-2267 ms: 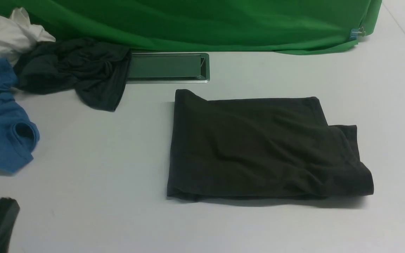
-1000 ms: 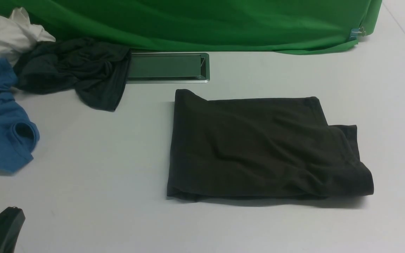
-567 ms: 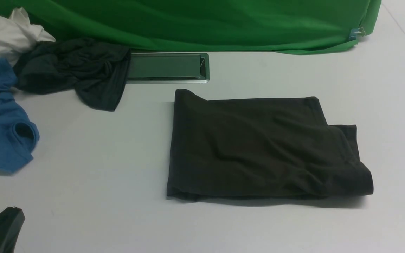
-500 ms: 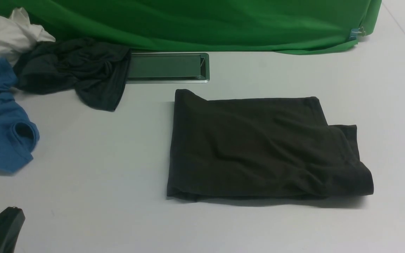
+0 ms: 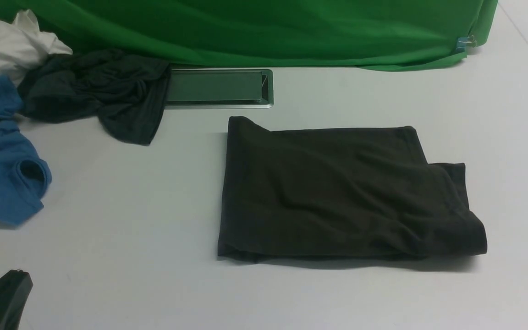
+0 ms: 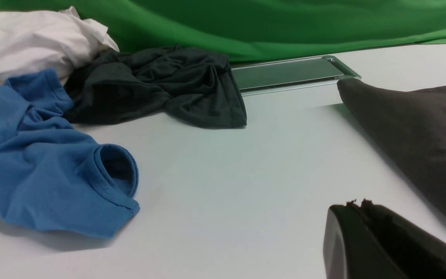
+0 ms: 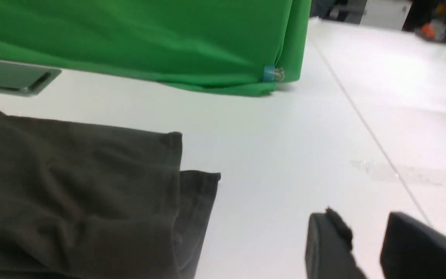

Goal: Fold a long-sleeved shirt on a white desktop.

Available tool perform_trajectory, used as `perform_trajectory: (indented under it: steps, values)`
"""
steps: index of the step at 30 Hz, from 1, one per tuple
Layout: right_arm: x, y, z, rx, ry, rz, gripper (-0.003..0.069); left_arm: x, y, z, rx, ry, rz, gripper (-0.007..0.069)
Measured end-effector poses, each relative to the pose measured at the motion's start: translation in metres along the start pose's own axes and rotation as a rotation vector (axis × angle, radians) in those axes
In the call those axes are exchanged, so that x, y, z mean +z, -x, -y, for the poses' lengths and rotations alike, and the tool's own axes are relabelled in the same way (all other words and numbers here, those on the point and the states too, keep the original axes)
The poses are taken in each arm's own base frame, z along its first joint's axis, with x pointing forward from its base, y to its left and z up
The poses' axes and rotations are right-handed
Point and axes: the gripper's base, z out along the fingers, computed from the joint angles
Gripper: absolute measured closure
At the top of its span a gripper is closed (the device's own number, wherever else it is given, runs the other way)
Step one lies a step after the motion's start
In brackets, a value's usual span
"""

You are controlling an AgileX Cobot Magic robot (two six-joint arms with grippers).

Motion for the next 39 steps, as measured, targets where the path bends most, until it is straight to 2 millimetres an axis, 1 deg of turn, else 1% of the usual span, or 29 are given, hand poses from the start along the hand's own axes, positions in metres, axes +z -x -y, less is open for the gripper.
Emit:
perform_trajectory:
  steps: [1,3,6,11,39]
  values:
    - [0.001,-0.004,0.0,-0.001,0.0,-0.003,0.0421,0.0,0.0,0.0,0.0,0.0,0.0,0.0605]
    - [0.004,-0.018,-0.002,0.001,0.003,-0.033,0.0421,0.0,0.0,0.0,0.0,0.0,0.0,0.0605]
    - [0.006,-0.028,-0.003,0.025,0.004,-0.043,0.042,0.0,0.0,0.0,0.0,0.0,0.0,0.0605]
    - [0.004,-0.026,-0.003,0.054,-0.001,0.012,0.0419,0.0,0.0,0.0,0.0,0.0,0.0,0.0605]
    - [0.004,-0.023,-0.002,0.072,-0.004,0.043,0.0419,0.0,0.0,0.0,0.0,0.0,0.0,0.0605]
